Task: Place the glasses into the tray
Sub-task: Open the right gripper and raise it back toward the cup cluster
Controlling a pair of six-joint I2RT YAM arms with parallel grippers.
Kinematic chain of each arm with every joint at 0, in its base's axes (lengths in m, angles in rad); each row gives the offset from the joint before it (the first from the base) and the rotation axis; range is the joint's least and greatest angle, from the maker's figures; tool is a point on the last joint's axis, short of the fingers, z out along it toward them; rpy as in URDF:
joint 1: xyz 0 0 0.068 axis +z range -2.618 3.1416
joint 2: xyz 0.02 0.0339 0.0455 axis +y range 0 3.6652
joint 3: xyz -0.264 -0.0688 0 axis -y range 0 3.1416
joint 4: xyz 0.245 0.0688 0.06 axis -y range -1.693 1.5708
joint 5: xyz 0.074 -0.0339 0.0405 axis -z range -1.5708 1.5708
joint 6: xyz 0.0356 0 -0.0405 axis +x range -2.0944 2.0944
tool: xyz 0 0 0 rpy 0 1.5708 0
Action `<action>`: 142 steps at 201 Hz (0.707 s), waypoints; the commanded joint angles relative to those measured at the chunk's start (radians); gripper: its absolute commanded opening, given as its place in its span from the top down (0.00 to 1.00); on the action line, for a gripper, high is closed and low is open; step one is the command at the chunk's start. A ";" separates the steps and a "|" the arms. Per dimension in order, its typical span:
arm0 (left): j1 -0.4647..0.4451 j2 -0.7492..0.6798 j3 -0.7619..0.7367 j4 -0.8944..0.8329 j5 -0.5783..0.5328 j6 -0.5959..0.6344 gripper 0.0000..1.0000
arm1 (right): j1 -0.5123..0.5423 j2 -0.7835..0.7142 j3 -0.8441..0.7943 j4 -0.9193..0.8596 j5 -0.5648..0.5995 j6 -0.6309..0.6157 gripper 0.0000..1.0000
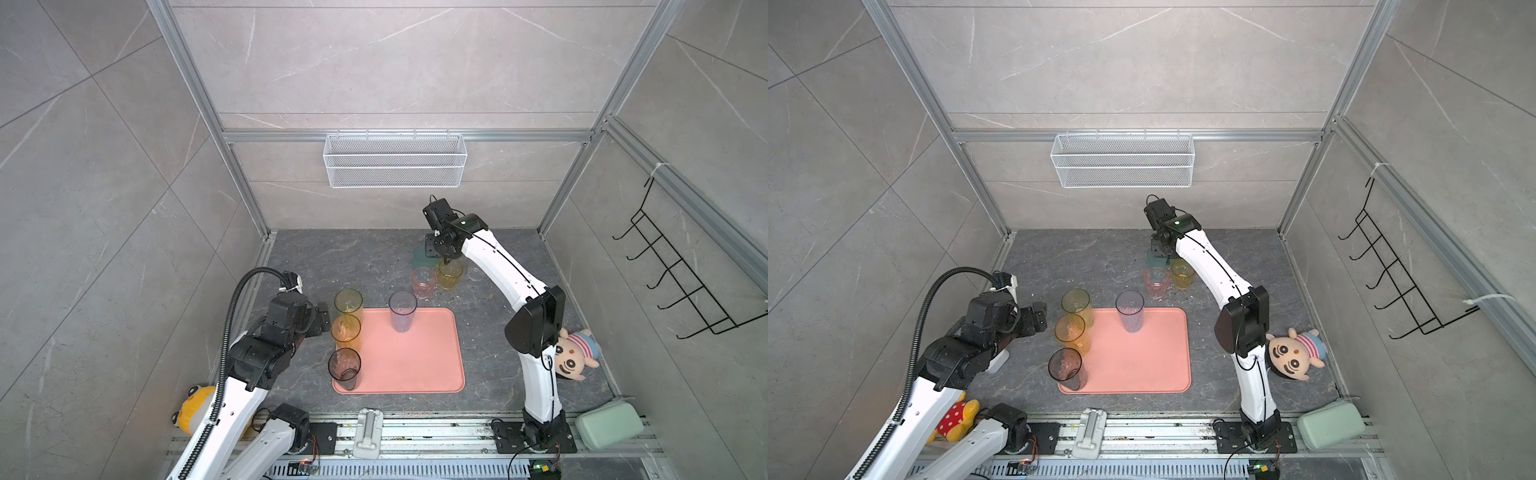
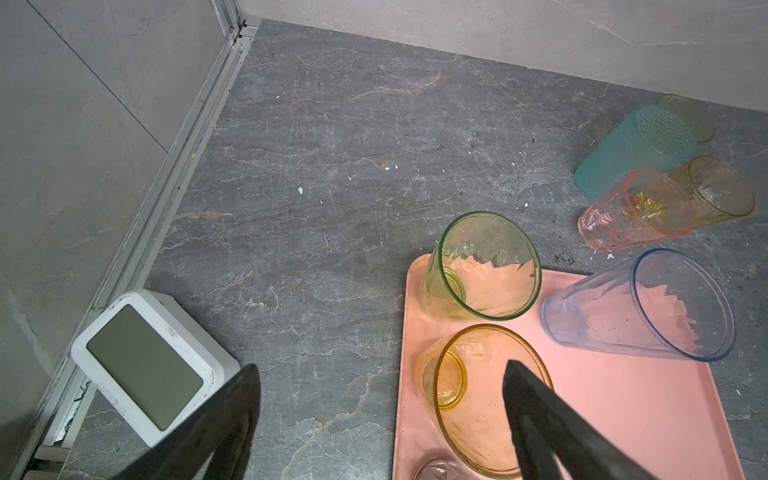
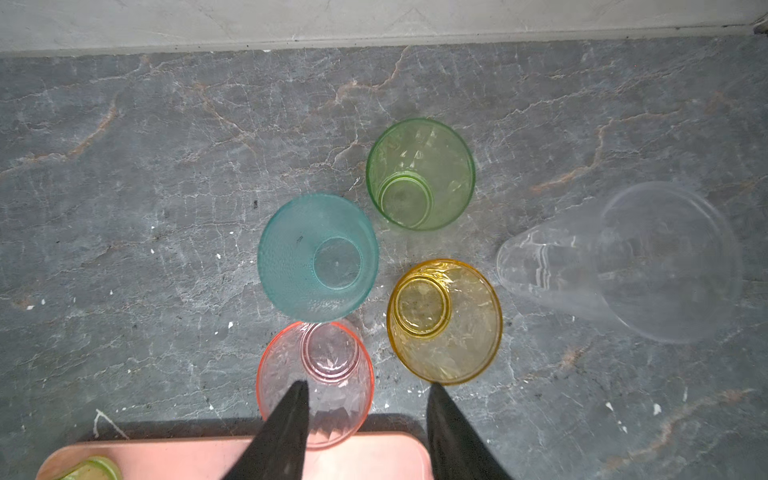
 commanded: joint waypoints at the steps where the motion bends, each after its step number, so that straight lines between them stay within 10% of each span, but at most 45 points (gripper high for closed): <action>1: -0.002 -0.012 -0.001 0.011 -0.009 -0.008 0.09 | -0.012 0.057 0.077 -0.025 -0.035 0.029 0.50; 142: -0.003 -0.017 -0.002 0.013 -0.007 -0.009 0.09 | -0.042 0.229 0.212 -0.076 -0.078 0.035 0.50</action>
